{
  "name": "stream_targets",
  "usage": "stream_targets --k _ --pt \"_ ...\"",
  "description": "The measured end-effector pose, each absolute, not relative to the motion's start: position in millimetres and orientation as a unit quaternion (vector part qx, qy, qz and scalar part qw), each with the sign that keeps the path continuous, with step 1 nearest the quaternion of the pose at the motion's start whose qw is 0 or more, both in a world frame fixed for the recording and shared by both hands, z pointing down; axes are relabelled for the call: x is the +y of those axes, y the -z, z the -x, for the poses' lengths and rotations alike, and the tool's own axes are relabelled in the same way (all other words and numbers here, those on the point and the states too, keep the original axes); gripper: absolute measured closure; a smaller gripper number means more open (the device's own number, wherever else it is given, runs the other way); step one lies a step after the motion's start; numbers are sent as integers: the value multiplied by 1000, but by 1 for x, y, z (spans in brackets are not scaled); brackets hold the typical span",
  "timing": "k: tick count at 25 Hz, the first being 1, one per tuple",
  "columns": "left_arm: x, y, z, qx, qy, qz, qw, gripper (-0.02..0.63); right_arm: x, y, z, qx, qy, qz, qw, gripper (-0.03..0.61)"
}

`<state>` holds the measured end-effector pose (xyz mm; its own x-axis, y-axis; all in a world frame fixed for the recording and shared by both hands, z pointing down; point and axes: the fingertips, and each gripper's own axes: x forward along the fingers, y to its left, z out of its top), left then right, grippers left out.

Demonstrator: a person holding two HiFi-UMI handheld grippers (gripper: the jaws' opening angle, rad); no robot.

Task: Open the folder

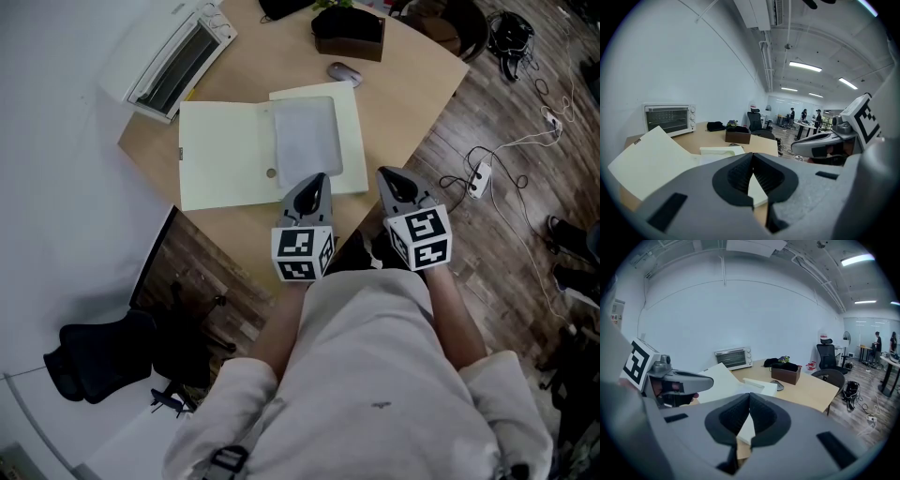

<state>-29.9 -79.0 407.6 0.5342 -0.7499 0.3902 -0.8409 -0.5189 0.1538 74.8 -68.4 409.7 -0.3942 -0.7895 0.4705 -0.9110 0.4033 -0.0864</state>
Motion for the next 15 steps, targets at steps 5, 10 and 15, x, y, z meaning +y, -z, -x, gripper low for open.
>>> stream_targets --k 5,10,15 --pt "-80 -413 33 -467 -149 -855 170 609 -69 -412 -74 -819 -170 -517 185 575" --pt "-80 -410 34 -467 -141 -856 169 609 -69 -413 -74 -818 -171 -515 189 575" --pt "-84 -413 42 -481 -151 -848 163 611 -72 -412 -71 -820 -169 -511 194 575"
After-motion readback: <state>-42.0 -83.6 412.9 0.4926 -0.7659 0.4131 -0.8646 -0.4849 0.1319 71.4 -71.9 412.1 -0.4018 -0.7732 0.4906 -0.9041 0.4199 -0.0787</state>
